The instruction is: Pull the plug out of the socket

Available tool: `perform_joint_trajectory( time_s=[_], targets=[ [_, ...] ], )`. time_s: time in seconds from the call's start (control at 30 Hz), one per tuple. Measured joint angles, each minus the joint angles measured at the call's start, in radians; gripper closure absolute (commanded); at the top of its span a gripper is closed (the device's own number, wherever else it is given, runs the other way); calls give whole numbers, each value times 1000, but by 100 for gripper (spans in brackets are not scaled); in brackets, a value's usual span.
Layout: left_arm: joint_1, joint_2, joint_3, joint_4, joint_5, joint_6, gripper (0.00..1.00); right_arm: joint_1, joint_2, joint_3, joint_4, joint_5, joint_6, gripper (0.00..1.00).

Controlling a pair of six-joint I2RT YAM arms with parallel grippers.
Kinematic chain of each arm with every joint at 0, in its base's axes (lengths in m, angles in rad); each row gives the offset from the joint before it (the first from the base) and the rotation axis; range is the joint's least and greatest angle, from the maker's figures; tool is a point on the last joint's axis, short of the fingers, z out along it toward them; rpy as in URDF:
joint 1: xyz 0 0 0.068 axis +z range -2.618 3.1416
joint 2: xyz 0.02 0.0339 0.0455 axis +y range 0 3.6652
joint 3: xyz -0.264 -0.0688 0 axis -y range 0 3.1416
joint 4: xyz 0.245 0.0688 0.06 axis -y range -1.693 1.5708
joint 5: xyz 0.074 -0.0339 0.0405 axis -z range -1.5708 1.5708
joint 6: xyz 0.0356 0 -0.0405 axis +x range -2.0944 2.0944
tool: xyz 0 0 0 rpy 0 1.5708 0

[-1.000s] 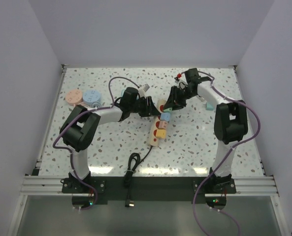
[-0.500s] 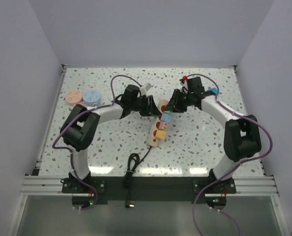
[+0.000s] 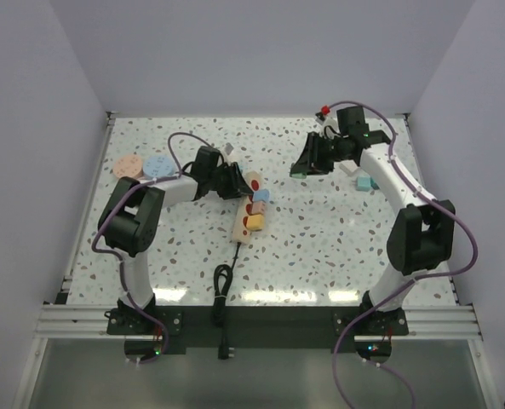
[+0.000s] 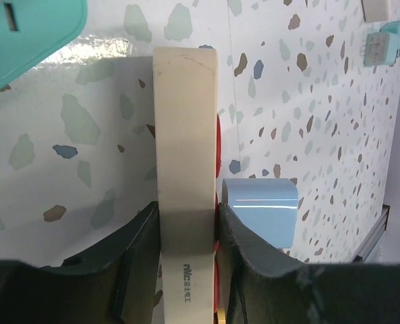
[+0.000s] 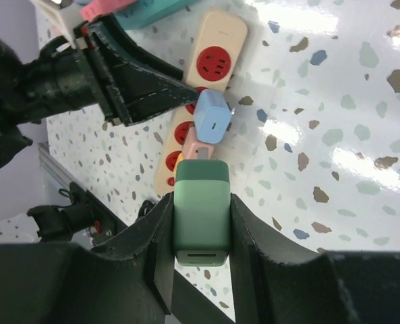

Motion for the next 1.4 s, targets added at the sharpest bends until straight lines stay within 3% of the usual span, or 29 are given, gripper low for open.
perform_joint_trajectory(
  time_s=[0.2,0.63,0.77,0.87,0.97,1.1,1.2,1.4],
  targets=[
    [-8,0,-1,9,5,-5,100,-31,42,-33,71,151,116,100],
    [-77,-3,45,-33,40,20,100,-276,347,39,428,605,540,99],
    [-86,-14,35,-37,40,24,100,-280,450,152,460,654,607,83],
    [-85,-19,27,-38,38,24,100,-282,528,240,465,674,643,65],
    [-84,-19,23,-42,32,24,100,-291,567,269,458,678,673,47],
    [-83,-19,23,-47,32,24,100,-310,584,283,438,674,684,30],
    [-83,-19,23,-48,30,24,100,-326,578,277,443,665,678,22],
    [-83,-19,33,-66,20,24,100,-343,472,191,454,581,618,22]
  ],
)
